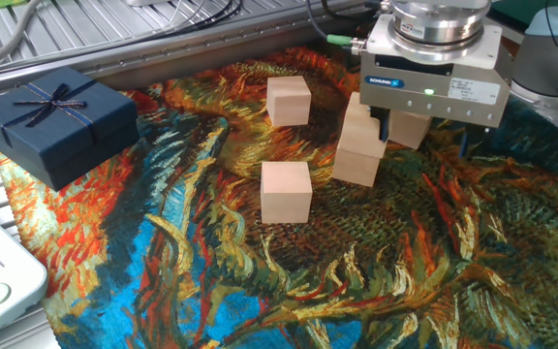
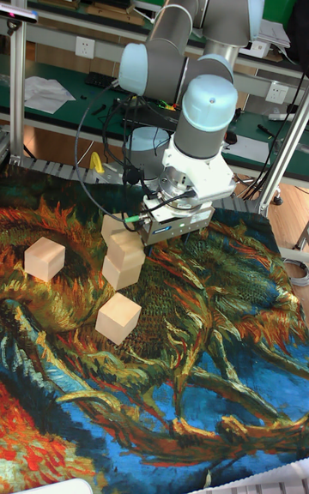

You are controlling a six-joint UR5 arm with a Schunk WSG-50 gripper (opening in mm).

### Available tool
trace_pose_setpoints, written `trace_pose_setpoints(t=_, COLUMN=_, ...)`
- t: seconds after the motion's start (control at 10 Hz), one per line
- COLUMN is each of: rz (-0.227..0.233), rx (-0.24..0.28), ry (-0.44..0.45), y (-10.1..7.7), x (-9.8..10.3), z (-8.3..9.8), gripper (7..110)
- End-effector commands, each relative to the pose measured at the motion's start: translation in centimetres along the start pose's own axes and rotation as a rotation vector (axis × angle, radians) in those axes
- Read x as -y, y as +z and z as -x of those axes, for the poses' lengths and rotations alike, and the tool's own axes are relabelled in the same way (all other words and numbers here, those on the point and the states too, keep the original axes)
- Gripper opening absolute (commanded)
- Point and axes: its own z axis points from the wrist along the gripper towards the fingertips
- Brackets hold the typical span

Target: Stack the blocks in a vertical line of five

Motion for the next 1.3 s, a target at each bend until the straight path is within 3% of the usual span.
trace_pose_setpoints(t=0.0, rz=0.013, rx=0.018, ry=-0.001, y=-0.1, x=-0.3, z=0.4, gripper=88)
trace_pose_setpoints(t=0.4, rz=0.033, rx=0.079, ry=-0.004, y=-1.0, x=-0.5, z=2.2, gripper=88)
trace_pose_setpoints(t=0.7, rz=-0.020, rx=0.066, ry=0.001, y=-1.1, x=1.4, z=2.0, gripper=88)
trace_pose_setpoints(t=0.8, rz=-0.036, rx=0.057, ry=-0.002, y=-1.0, x=2.2, z=1.8, gripper=66)
trace_pose_setpoints(t=1.2, rz=-0.065, rx=0.052, ry=-0.008, y=-1.0, x=3.8, z=1.2, gripper=66)
